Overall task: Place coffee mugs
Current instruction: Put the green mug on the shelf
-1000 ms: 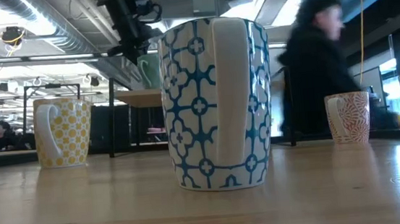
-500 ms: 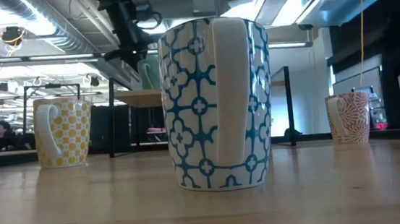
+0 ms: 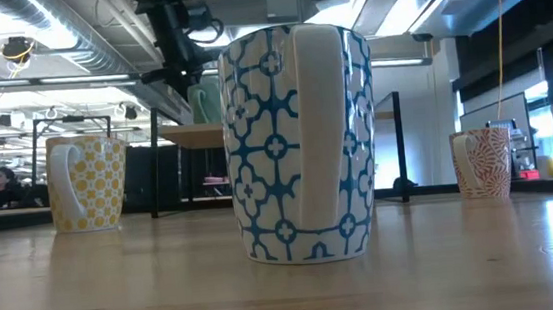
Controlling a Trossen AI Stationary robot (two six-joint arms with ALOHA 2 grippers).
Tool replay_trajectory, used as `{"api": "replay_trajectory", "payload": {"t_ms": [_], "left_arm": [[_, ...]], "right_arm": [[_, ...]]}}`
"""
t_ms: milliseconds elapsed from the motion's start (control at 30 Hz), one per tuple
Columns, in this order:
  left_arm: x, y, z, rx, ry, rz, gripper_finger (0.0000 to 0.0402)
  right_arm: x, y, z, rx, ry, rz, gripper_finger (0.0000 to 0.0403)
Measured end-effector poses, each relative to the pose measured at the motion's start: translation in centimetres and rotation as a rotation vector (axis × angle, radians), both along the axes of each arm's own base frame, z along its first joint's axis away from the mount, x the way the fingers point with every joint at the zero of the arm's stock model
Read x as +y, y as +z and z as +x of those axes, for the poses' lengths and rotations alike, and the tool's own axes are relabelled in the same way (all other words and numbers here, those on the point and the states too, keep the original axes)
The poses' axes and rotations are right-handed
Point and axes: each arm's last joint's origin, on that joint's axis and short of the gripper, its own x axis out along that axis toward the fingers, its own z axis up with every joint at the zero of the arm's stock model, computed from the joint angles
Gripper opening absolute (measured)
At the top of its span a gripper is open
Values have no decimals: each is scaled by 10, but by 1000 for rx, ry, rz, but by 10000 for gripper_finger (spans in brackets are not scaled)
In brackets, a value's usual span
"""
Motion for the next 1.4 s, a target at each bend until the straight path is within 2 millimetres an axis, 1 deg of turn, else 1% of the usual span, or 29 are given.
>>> {"api": "replay_trajectory", "payload": {"t_ms": [167, 333, 533, 633, 867, 1000, 1100, 1200, 1400], "left_arm": [[3, -5, 3, 13, -1, -15, 25], [4, -5, 6, -7, -7, 5, 25], [5, -6, 5, -20, -17, -16, 28], [5, -5, 5, -28, -20, -15, 39], [5, -5, 5, -27, -19, -12, 83], [6, -4, 6, -38, -29, -7, 101], [6, 8, 6, -52, -56, 27, 107], [4, 26, 5, -82, -86, 66, 107], [-4, 61, -2, -79, -150, 127, 106]], "right_arm": [[0, 0, 0, 0, 1, -3, 168], [0, 0, 0, 4, 0, -3, 168], [0, -1, -1, 9, -2, -3, 168], [0, -1, -1, 9, -2, -3, 168], [0, 0, -1, 9, -2, -3, 168], [0, 0, -1, 10, 0, -5, 168], [0, 0, -1, 13, 12, -16, 168], [0, 0, -1, 13, 15, -19, 168], [0, 0, -1, 15, 12, -22, 168]]}}
